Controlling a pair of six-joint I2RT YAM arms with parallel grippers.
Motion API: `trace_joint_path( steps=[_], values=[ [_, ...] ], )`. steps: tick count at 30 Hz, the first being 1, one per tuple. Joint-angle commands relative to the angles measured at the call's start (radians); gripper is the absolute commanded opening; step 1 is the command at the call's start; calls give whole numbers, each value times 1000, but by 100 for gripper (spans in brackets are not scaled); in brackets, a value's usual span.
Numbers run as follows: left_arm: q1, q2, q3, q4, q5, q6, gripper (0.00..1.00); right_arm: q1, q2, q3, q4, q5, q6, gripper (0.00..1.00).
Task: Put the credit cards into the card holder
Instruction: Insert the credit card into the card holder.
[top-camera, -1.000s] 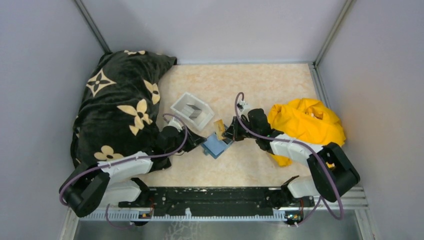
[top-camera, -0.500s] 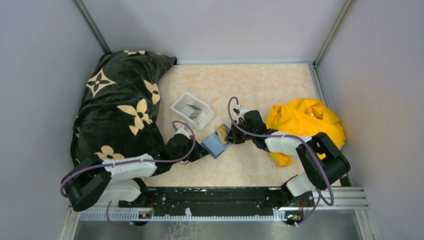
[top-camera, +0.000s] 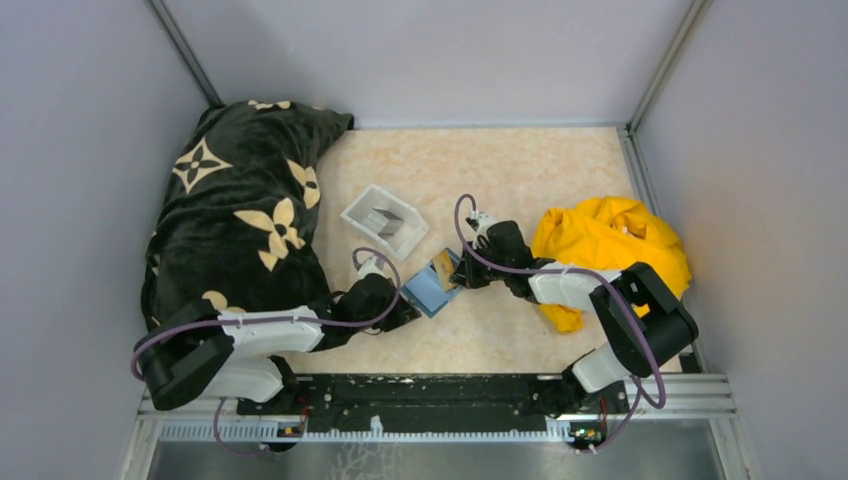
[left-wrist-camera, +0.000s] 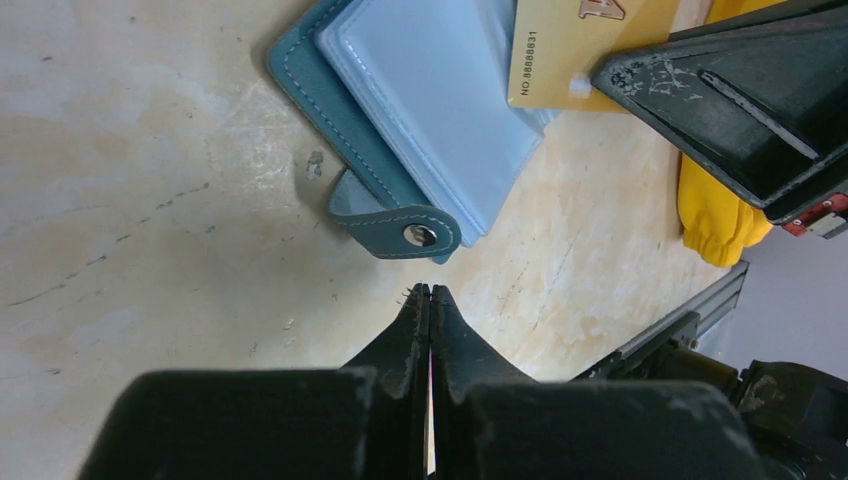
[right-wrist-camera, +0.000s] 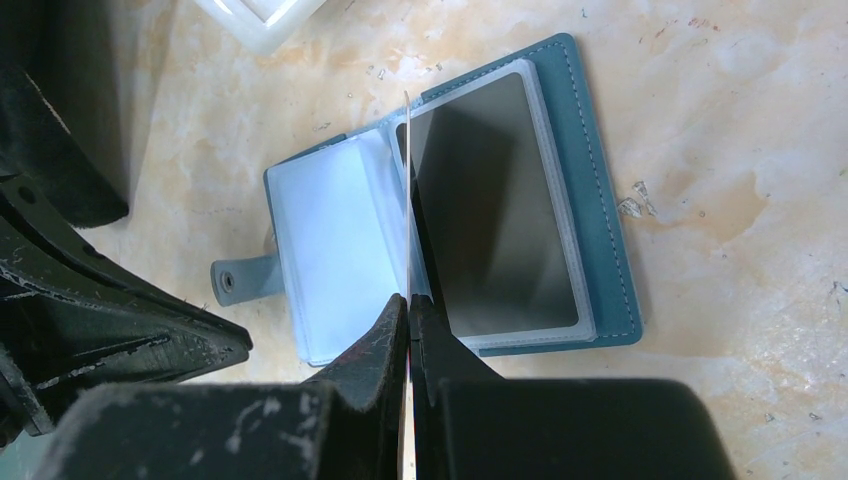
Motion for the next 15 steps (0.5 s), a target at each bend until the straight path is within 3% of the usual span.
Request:
trace_joint_path(
  steps=[1,15],
  values=[
    [-15,6,34,-83,-57,-18,0,-7,-13,39,36,20,-24,0],
    [-23,140,96,-138,-62,-25,1,-8,-15,72,-24,47,-64,0]
  ],
)
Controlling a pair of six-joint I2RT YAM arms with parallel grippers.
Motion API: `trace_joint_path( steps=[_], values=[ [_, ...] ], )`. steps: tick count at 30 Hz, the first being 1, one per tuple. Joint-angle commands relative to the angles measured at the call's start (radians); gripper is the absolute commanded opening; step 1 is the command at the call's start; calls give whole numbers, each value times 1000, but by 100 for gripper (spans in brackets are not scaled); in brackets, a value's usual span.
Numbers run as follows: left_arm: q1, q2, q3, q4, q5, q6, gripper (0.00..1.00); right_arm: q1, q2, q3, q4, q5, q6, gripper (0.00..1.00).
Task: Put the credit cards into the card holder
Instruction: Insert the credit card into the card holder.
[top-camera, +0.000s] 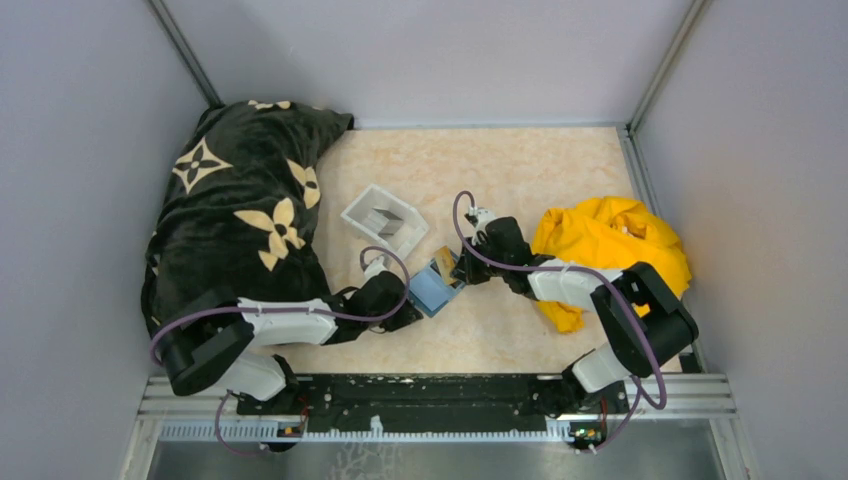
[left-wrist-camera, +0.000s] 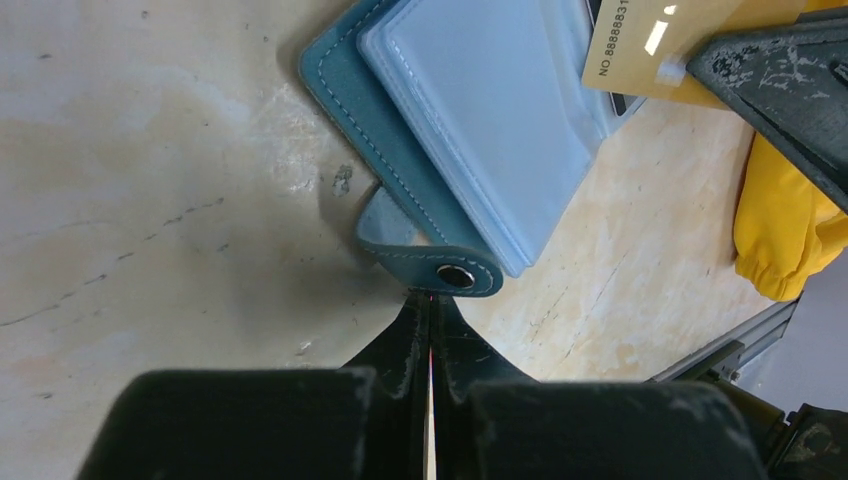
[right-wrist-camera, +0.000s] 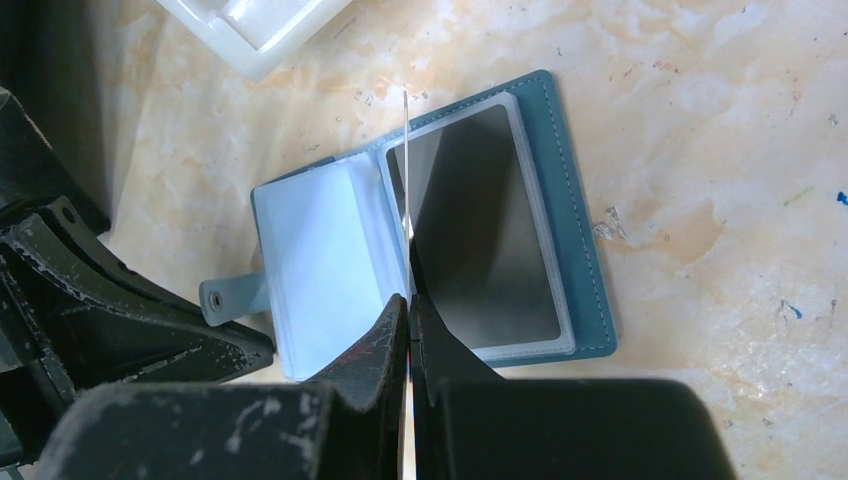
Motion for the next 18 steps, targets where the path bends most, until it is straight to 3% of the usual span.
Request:
trace_joint_path(
  steps=[1,18],
  values=[
    [-6,40,27,-59,-26,0,1,-8,-11,39,0,6,-33,0],
    [-4,62,75,-184,-139,-16,1,-6,-18,-58,70,-95,34,0]
  ],
)
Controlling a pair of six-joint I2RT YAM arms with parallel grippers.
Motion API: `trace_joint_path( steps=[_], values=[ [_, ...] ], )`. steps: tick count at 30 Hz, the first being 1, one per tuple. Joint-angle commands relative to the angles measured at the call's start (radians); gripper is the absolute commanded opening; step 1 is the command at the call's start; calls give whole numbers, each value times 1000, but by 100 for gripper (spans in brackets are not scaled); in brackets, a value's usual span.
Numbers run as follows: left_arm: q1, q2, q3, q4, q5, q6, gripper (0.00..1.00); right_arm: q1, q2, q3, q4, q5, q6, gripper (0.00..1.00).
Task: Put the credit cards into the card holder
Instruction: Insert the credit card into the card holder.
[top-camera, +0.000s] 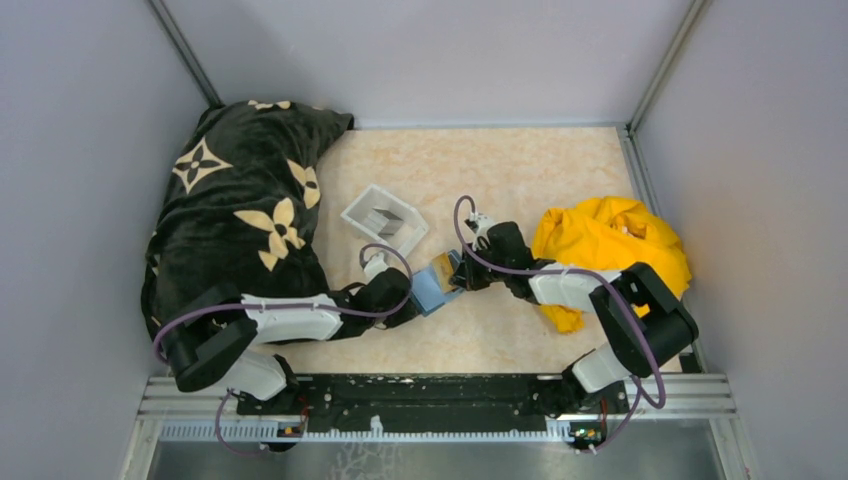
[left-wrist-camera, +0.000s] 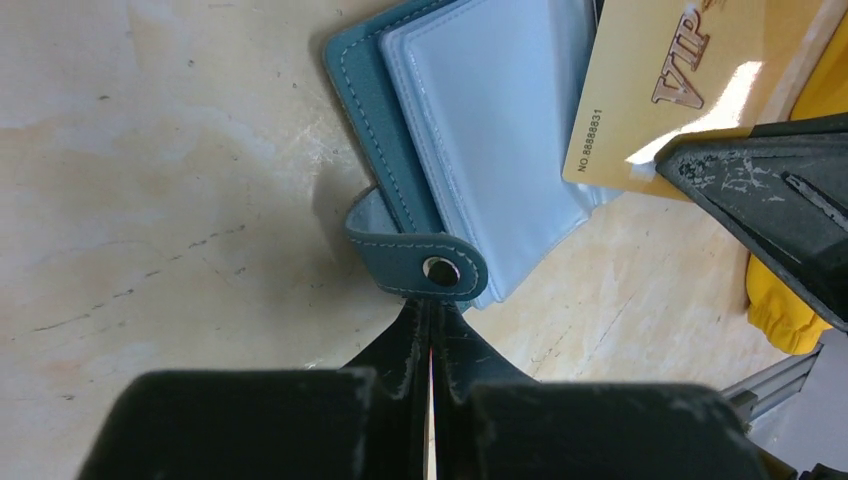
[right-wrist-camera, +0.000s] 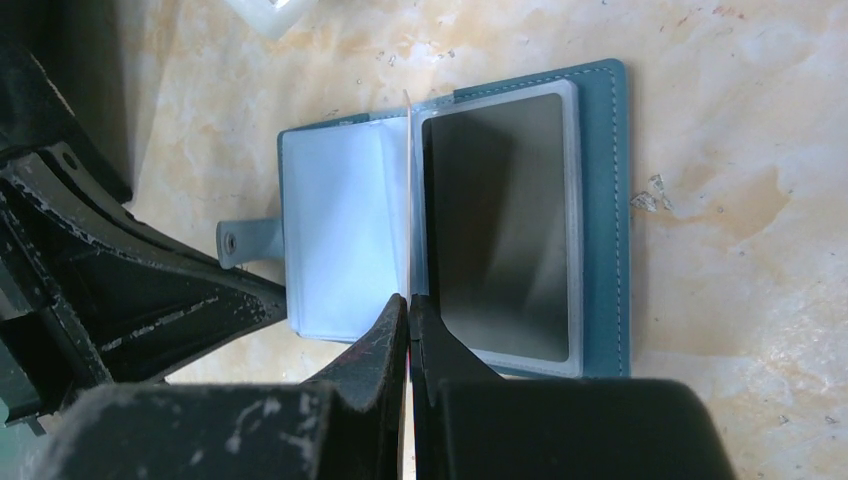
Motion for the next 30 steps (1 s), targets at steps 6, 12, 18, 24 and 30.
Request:
trace_joint_path(
  steps=[6,12,18,24,30],
  values=[
    [-3,54,40,-137,-88,24,1,-4,-23,-47,75,-39,57,0],
    [-2,63,50,-156,-118,45,1,-5,-26,-59,85,-25,100,0],
    [0,74,55,-167,-137,58,0,-5,-14,-63,86,-17,154,0],
    [2,84,62,-173,-147,72,0,-6,4,-71,90,1,219,0],
    [2,88,62,-174,-141,81,0,-10,19,-84,101,33,289,0]
  ],
)
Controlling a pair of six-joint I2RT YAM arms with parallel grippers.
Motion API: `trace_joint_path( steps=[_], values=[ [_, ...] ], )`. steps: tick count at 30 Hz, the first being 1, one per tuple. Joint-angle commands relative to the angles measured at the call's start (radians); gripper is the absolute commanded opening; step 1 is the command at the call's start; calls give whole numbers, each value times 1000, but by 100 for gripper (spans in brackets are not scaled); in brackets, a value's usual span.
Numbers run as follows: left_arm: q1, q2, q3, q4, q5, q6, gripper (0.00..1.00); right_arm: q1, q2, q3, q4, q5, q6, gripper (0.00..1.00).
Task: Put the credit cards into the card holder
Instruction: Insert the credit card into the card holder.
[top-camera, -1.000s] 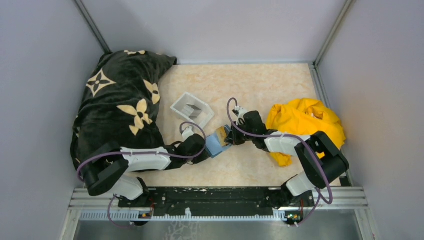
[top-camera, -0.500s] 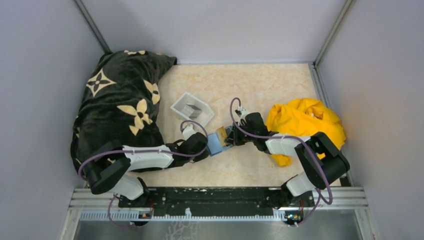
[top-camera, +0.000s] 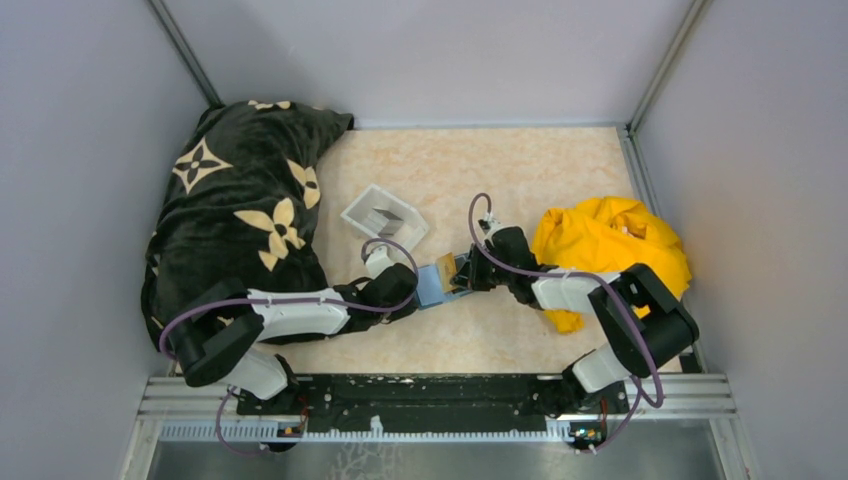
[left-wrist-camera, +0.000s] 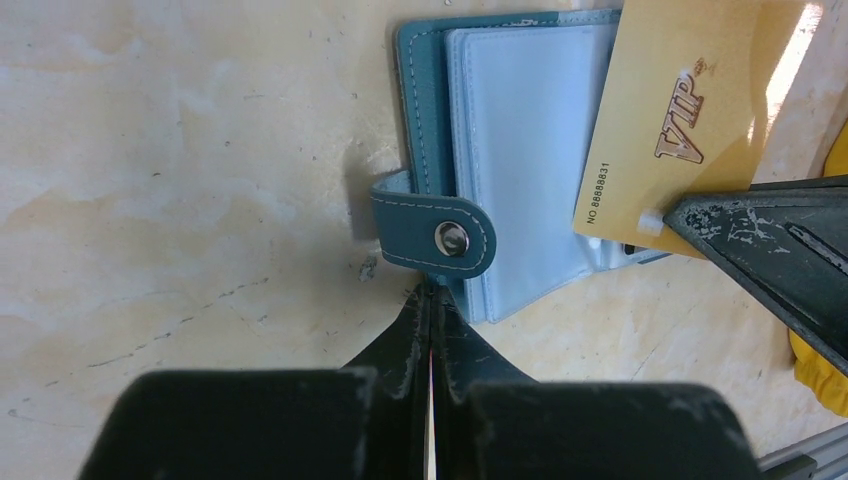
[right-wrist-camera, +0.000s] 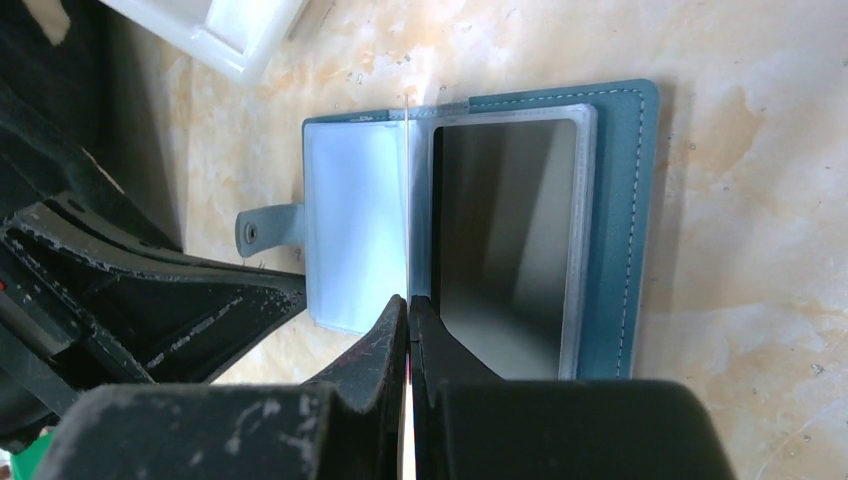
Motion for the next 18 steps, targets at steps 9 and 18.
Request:
trace_joint_path(
  steps=[9,18],
  values=[
    [2,49,-16,-98,-19,37,0,-8,51,-24,23,24,166,0],
    [2,52,-31,-97,-22,39,0,-8,32,-28,-13,10,179,0]
  ],
)
